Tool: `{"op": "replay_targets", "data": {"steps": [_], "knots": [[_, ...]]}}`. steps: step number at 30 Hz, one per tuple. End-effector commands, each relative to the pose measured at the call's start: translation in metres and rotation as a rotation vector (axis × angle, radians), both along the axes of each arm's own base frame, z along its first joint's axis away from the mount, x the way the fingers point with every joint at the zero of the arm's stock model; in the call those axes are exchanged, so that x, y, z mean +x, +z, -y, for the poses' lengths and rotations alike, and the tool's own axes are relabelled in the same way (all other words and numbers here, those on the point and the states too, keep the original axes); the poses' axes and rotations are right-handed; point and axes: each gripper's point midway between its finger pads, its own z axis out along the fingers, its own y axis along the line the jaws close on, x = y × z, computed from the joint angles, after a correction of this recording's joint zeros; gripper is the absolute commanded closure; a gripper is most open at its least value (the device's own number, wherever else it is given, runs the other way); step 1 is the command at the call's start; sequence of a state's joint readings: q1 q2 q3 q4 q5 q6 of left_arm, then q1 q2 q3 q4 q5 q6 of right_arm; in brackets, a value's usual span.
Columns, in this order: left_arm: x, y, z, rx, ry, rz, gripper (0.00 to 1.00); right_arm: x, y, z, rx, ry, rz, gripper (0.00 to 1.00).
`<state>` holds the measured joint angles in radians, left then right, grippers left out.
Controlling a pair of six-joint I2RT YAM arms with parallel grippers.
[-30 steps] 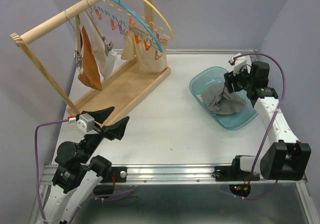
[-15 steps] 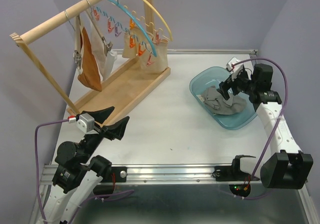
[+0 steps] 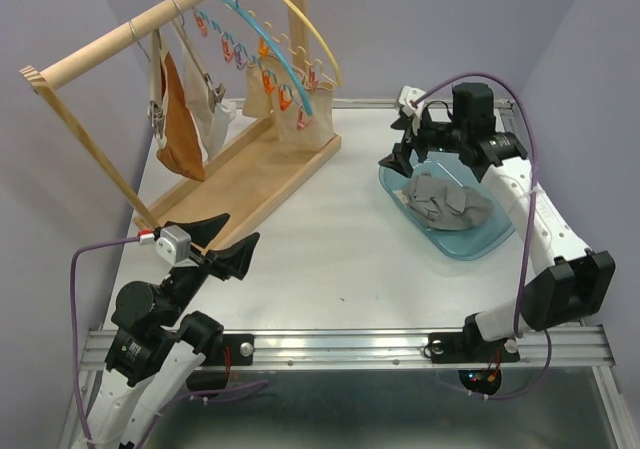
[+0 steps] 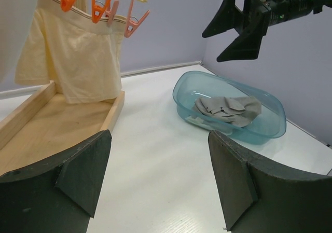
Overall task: Remove the underwear clipped to the hanger
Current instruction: Place the underwear in the bin, then pick up the hanger from the clothesline.
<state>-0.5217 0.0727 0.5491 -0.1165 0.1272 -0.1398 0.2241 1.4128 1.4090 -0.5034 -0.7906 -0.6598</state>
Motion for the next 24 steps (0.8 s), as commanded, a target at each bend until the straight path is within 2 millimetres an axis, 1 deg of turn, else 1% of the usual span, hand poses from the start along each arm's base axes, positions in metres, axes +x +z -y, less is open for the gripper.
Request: {"op": "replay_targets", "data": {"steps": [1, 2, 3, 4, 6, 7, 13, 14, 15, 17, 18, 24], "knots": [[0.004, 0.004, 0.000, -0.013, 0.012, 0.014, 0.13, 0.022, 0.051, -0.016, 0.040, -0.039, 0.062, 0.00], [0.005, 0.003, -0.001, -0.013, 0.016, 0.010, 0.13, 0.026, 0.071, -0.018, 0.058, -0.044, 0.095, 0.00], [0.005, 0.003, 0.000, -0.013, 0.014, 0.011, 0.13, 0.030, 0.064, -0.021, 0.061, -0.044, 0.067, 0.00], [0.005, 0.003, 0.000, -0.011, 0.015, 0.009, 0.13, 0.038, 0.078, -0.027, 0.087, -0.049, 0.070, 0.00], [0.005, 0.003, -0.001, -0.012, 0.018, 0.010, 0.13, 0.047, 0.089, -0.033, 0.113, -0.064, 0.063, 0.00], [0.006, 0.002, 0.000, -0.012, 0.017, 0.006, 0.13, 0.053, 0.098, -0.038, 0.139, -0.069, 0.052, 0.00], [0.006, 0.003, -0.003, -0.016, 0.029, 0.009, 0.13, 0.071, 0.119, -0.064, 0.192, -0.053, 0.049, 0.00], [0.006, 0.004, -0.003, -0.019, 0.032, 0.009, 0.13, 0.072, 0.132, -0.066, 0.208, -0.051, 0.076, 0.00], [0.006, 0.003, -0.003, -0.019, 0.033, 0.007, 0.13, 0.080, 0.130, -0.071, 0.222, -0.062, 0.054, 0.00], [0.007, 0.003, -0.003, -0.019, 0.036, 0.003, 0.13, 0.087, 0.135, -0.075, 0.249, -0.078, 0.045, 0.00], [0.007, 0.002, -0.004, -0.017, 0.038, 0.003, 0.13, 0.096, 0.140, -0.078, 0.271, -0.094, 0.052, 0.00], [0.009, 0.000, -0.003, -0.014, 0.040, -0.006, 0.12, 0.105, 0.151, -0.099, 0.369, -0.079, 0.022, 0.00]]}}
